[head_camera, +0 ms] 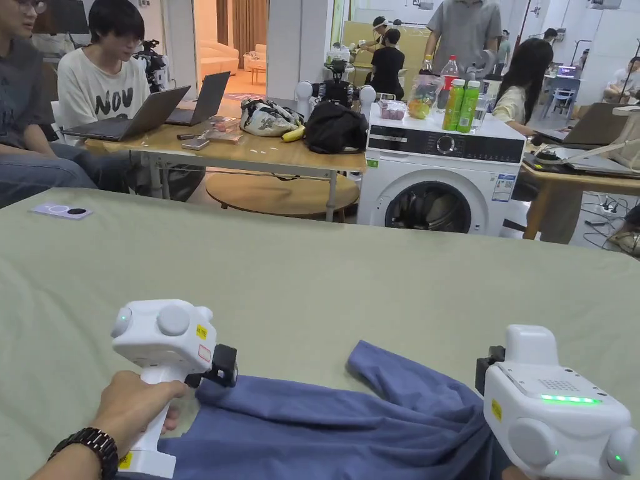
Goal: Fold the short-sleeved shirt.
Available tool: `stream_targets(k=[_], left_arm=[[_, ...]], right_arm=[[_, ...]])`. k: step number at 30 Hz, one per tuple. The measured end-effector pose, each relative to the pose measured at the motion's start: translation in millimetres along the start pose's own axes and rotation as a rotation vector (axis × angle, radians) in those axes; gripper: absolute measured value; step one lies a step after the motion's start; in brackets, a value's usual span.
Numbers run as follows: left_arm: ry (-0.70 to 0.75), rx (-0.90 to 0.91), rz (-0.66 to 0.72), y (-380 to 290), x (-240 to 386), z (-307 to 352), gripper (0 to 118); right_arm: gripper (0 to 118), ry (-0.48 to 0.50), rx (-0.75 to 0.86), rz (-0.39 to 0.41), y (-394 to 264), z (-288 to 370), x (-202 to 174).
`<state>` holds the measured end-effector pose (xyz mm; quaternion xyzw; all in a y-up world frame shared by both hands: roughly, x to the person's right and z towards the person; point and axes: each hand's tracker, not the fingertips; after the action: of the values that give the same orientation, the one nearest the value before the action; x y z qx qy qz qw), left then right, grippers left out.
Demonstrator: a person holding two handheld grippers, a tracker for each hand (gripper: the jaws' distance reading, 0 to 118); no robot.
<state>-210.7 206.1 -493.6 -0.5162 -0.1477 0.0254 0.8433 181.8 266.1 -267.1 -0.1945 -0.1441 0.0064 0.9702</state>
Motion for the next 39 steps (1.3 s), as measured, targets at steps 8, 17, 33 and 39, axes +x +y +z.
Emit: stream_targets(k=[8,17,33,39], left_arm=[[0.057,0.070,-0.124,-9.9,24.2,-15.6,6],[-0.049,0.215,-0.074,-19.7,16.7,30.2,0],[-0.055,0.327,-0.063,-45.7,-0.9,91.8,0],[-0.058,0.334,-0.051,-44.2,-3.8,94.5,0]], right_arm=[[0,-0.029,-0.035,-0.001,2.1,-4.3,27.1],[2,0.038,-0.312,0.009,13.9,-80.7,56.8],[0,0.127,-0.605,0.058,-30.4,-155.0,40.4],[0,0.094,-0.394,0.040,-3.4,-119.5,53.9]])
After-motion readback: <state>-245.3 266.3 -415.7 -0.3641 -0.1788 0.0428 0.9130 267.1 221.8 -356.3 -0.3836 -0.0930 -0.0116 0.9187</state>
